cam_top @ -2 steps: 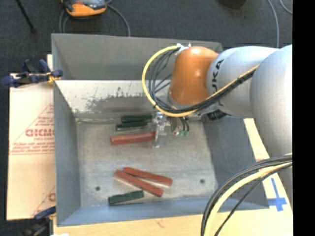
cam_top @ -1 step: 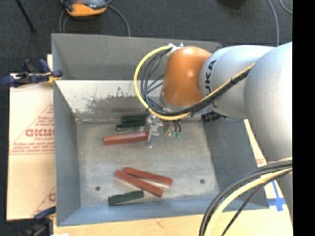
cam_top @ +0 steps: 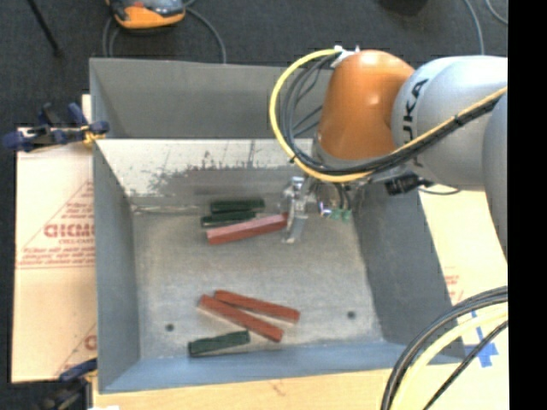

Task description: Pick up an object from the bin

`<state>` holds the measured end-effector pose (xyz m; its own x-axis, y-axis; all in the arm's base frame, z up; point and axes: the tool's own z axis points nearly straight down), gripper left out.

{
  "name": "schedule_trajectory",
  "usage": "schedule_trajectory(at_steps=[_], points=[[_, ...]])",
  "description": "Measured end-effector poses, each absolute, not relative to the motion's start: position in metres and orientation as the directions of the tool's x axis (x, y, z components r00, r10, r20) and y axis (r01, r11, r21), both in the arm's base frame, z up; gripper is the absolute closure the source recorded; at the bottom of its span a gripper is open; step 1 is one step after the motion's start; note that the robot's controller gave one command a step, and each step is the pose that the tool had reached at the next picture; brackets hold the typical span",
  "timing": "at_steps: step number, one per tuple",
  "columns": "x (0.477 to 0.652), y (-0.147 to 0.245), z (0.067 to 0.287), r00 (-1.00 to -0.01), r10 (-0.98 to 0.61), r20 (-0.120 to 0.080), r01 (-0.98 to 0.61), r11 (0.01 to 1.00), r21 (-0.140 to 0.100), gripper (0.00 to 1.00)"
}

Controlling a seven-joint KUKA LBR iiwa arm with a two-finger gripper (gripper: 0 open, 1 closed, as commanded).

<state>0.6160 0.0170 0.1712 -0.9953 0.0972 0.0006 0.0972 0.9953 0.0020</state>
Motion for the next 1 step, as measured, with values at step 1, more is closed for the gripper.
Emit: schedule_trajectory(at_steps=[1], points=[[0.5998, 0.0326, 0.1894, -0.995, 0.099, -0.008, 0.099, 0.995, -0.004, 1.0]])
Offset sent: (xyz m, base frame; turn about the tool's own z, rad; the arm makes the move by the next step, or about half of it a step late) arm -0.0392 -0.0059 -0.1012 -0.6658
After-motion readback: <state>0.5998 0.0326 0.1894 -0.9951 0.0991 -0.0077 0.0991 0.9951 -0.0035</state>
